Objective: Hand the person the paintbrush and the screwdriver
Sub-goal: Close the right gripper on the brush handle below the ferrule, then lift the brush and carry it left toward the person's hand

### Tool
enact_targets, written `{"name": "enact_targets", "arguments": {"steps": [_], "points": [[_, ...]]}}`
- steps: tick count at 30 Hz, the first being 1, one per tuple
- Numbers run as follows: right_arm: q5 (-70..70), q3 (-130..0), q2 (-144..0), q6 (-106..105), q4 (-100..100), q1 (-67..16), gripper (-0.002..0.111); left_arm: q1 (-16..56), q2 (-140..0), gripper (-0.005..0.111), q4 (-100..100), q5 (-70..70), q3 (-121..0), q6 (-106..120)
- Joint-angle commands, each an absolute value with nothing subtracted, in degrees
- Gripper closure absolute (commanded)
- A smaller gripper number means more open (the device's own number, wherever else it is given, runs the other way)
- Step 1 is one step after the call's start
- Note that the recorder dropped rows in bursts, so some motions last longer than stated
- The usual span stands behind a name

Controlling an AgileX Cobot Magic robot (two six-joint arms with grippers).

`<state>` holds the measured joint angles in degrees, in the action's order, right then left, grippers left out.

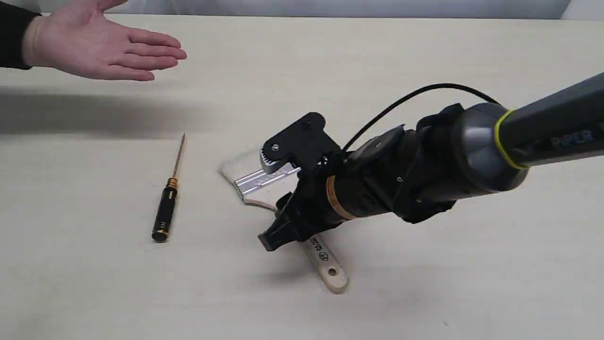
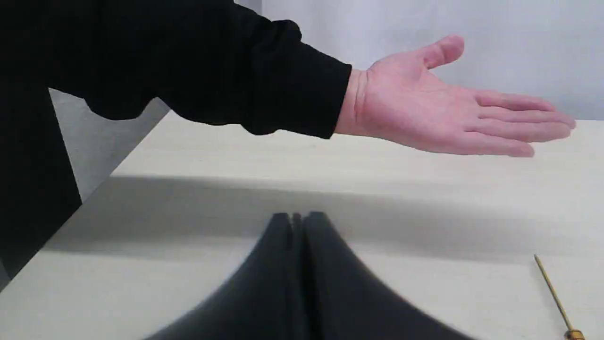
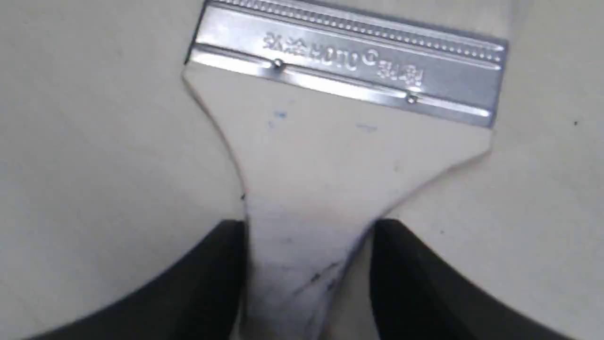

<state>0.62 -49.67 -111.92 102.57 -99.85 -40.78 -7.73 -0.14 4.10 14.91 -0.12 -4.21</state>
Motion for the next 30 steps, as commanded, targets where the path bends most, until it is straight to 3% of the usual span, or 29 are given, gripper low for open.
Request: {"name": "enact_targets", "arguments": {"steps": [1, 14, 30], "points": [[0.4, -48.9, -114.0, 103.7, -99.9, -40.8, 0.067, -7.2, 0.0, 0.107, 3.9, 14.3, 0.0, -4.3], [0.5, -48.6, -113.8, 101.4, -99.9, -40.8, 0.104, -7.2, 0.0, 0.107, 3.9, 14.3, 0.0, -4.3], [1.3, -48.6, -105.1, 101.3, -99.9, -40.8, 0.104, -7.2, 0.0, 0.107, 4.0, 14.3, 0.0, -4.3]]}}
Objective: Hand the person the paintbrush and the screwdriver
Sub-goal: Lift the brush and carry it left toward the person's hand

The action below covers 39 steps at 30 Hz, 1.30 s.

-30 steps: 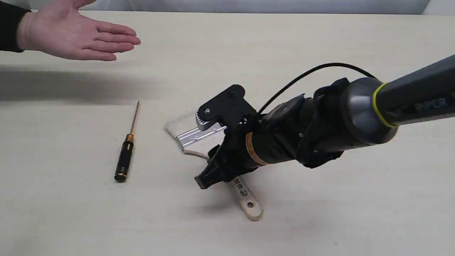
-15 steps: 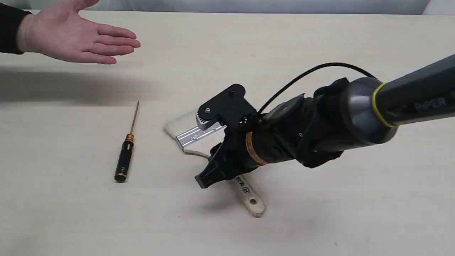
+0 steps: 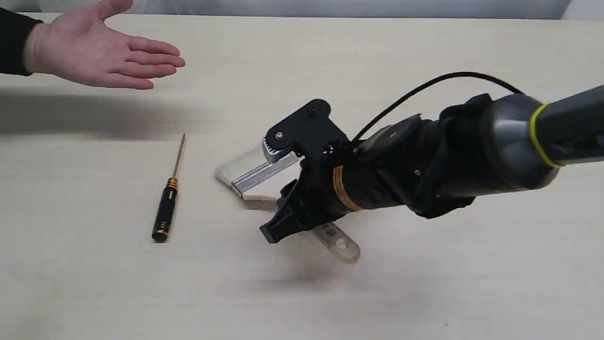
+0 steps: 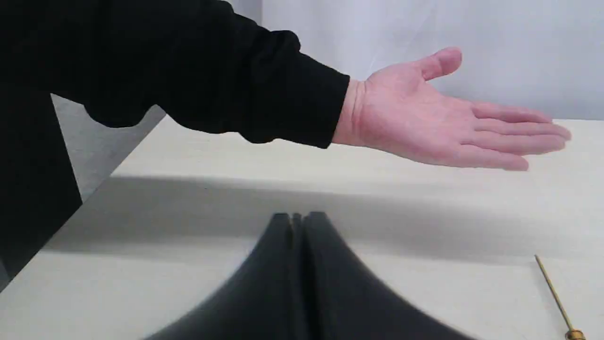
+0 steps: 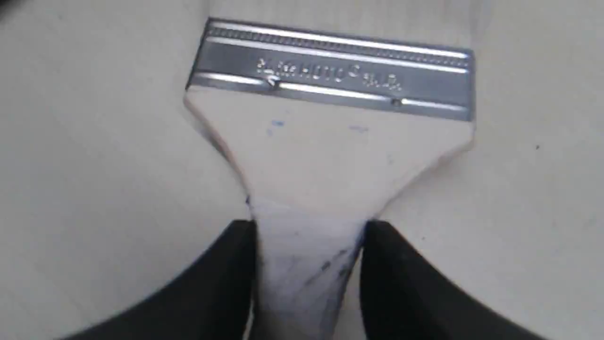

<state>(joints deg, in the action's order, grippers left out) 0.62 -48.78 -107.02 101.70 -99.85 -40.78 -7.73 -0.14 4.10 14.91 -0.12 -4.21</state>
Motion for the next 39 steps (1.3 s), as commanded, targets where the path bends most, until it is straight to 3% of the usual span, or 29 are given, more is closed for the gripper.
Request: {"name": "enact_targets", "arguments": {"steps": [1, 14, 39], "points": [[1.7, -48.6, -104.4, 101.3, -99.9, -40.8, 0.104, -7.2, 0.0, 0.107, 4.0, 14.3, 0.0, -4.3], [4.6, -49.3, -102.5, 101.3, -99.9, -40.8, 0.104, -7.2, 0.0, 0.107, 4.0, 14.3, 0.0, -4.3], [14.3, -64.8, -97.0, 102.4, -99.9, -40.8, 0.104, -7.2, 0.0, 0.107, 3.8, 14.3, 0.0, -4.3]]}}
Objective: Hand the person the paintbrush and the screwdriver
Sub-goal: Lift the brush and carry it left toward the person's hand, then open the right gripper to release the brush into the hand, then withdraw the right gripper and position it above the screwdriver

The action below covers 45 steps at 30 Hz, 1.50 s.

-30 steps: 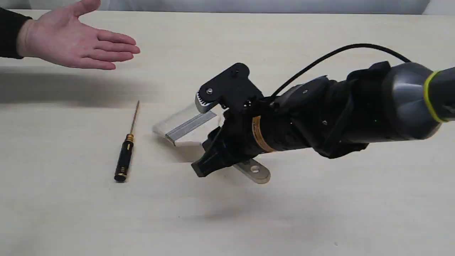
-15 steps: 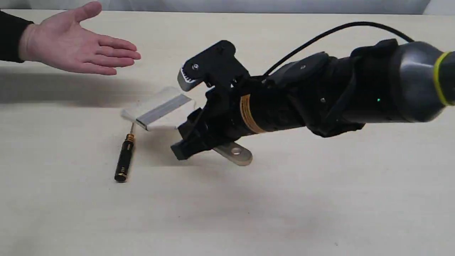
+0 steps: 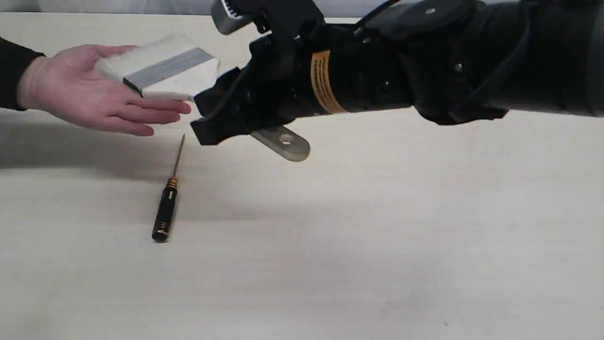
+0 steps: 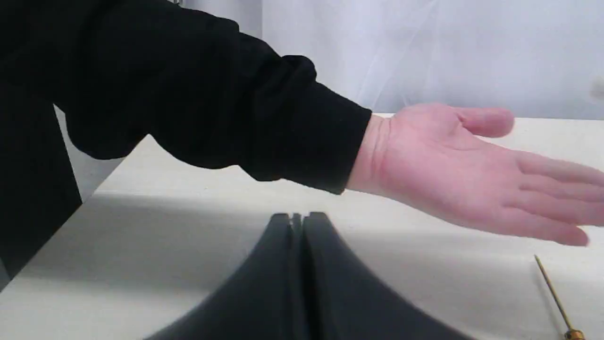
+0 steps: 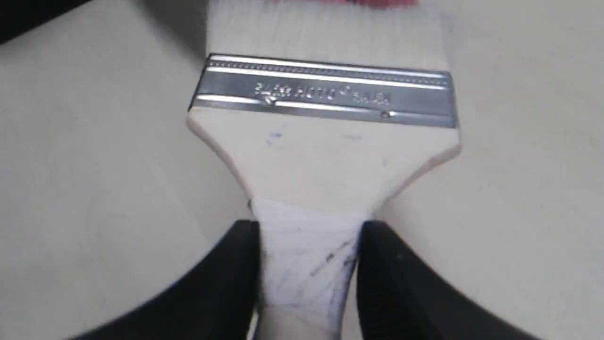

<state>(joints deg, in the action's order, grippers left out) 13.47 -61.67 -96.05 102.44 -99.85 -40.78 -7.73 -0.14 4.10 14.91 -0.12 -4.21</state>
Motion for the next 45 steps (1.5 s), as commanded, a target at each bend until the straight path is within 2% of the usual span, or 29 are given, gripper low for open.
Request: {"name": "enact_targets", "arguments": {"steps": [1, 7, 13, 15, 20, 22, 41, 45], "points": [[15.3, -66.3, -98.2, 102.4, -99.9, -40.8, 0.104, -7.2, 0.0, 0.107, 3.8, 14.3, 0.0, -4.3], [19.3, -74.1, -105.7, 101.8, -99.9, -41.9, 0.104, -7.2, 0.0, 0.107, 3.8, 14.3, 0.0, -4.3], [17.6, -74.8, -109.5, 96.8, -99.9, -43.5, 0.101, -7.2, 0.0, 0.107, 4.0, 14.2, 0.0, -4.3], [16.9, -74.8, -109.9, 96.8, -99.9, -43.5, 0.093, -7.2, 0.0, 0.107, 4.0, 14.3, 0.0, -4.3], [13.2, -74.8, -109.9, 96.8, -99.9, -43.5, 0.058, -7.2, 0.0, 0.107, 4.0, 14.3, 0.0, -4.3], [12.0, -74.8, -109.9, 97.1, -99.9, -43.5, 0.055, -7.2, 0.0, 0.107, 4.0, 14.3, 0.0, -4.3], [11.5, -73.5, -106.3, 97.3, -99.9, -43.2, 0.055, -7.2, 0.0, 0.107, 4.0, 14.3, 0.0, -4.3], [10.0, -69.3, -103.1, 96.6, -99.9, -42.4, 0.062, -7.2, 0.0, 0.107, 3.8, 14.4, 0.0, -4.3]]}}
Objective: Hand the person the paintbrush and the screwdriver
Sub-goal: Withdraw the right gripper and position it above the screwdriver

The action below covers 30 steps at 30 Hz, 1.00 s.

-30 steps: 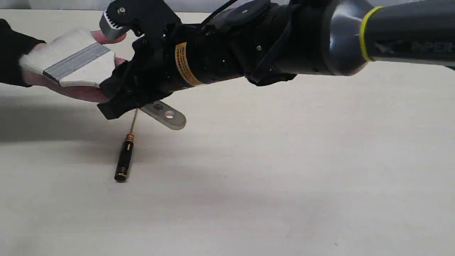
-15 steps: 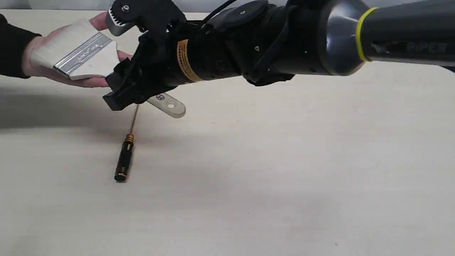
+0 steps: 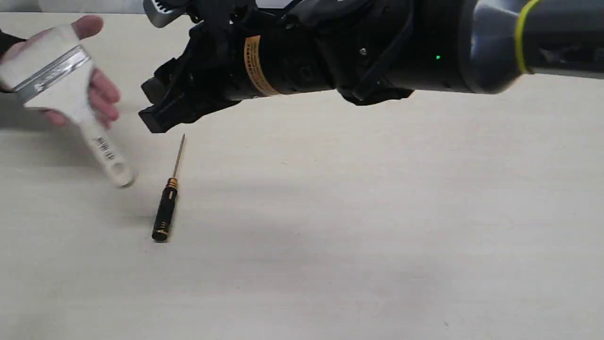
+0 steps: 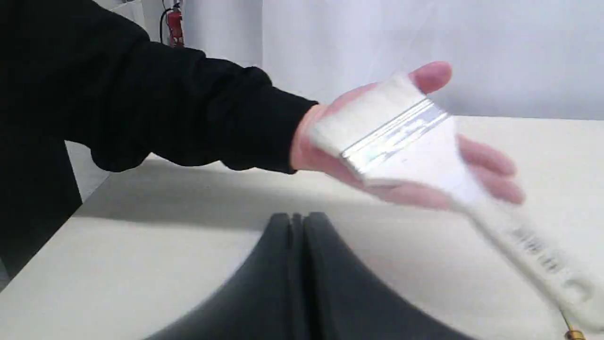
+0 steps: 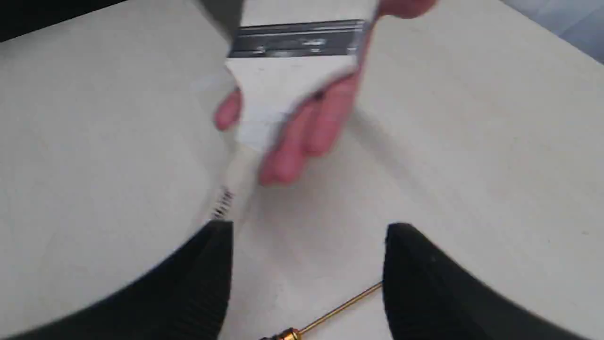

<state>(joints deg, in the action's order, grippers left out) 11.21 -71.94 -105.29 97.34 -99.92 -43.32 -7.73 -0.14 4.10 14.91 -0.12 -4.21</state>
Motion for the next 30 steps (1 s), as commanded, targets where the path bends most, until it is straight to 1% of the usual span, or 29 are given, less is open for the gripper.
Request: {"name": "enact_targets", "arguments": {"steps": [1, 3, 8, 12, 17, 21, 30], "points": [[10.0, -67.5, -102.2, 96.5, -99.9, -41.9, 0.065, -7.2, 0.0, 0.107, 3.8, 14.4, 0.0, -4.3], [10.0, -64.6, -100.4, 96.5, -99.9, -41.1, 0.067, -7.2, 0.0, 0.107, 3.8, 14.4, 0.0, -4.3], [8.4, -57.7, -98.1, 96.5, -99.9, -40.5, 0.067, -7.2, 0.0, 0.107, 3.8, 14.4, 0.0, -4.3], [8.5, -55.0, -98.1, 97.3, -99.9, -40.8, 0.067, -7.2, 0.0, 0.107, 3.8, 14.4, 0.0, -4.3], [9.3, -54.3, -98.1, 96.3, -99.9, -40.8, 0.067, -7.2, 0.0, 0.107, 3.8, 14.4, 0.0, -4.3], [9.8, -54.6, -98.0, 88.5, -99.9, -40.8, 0.067, -7.2, 0.0, 0.107, 3.8, 14.4, 0.0, -4.3], [10.6, -54.6, -97.8, 89.3, -99.9, -40.8, 0.067, -7.2, 0.0, 0.107, 4.1, 14.2, 0.0, -4.3]]}}
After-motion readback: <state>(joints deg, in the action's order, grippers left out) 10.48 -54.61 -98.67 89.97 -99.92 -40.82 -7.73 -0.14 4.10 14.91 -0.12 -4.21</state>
